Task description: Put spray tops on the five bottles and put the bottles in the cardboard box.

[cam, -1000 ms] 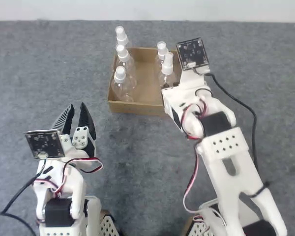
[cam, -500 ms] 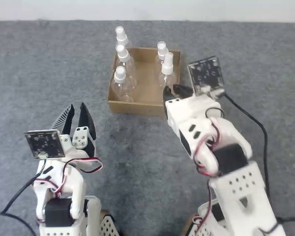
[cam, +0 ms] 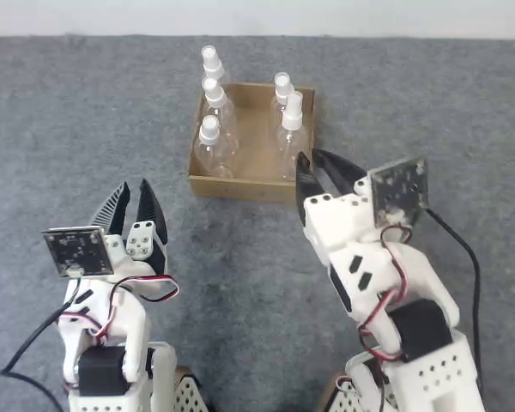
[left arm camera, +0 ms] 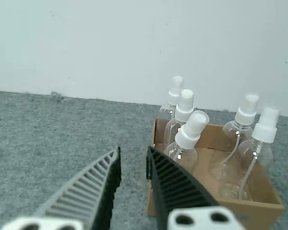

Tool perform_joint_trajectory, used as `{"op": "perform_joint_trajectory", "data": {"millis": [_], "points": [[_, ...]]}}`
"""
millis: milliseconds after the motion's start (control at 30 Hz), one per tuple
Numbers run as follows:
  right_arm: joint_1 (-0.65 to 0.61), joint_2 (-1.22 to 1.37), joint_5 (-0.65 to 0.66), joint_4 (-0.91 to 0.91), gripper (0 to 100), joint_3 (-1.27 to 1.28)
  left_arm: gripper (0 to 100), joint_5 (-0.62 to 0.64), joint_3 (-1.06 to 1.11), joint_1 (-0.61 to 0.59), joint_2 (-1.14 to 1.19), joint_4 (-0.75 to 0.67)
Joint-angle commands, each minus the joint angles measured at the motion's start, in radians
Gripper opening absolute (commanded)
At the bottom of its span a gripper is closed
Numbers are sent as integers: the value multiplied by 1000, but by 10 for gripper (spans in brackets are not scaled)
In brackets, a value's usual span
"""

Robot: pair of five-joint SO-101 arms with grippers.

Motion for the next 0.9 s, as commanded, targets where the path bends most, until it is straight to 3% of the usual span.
{"op": "perform_joint_trajectory", "data": {"millis": [0, 867], "points": [[-8, -68, -5, -54, 35, 12, 84, -3, -18, -3, -14, -35], [-5, -432, 17, -157, 36, 189, 84, -3, -18, -3, -14, -37]]}}
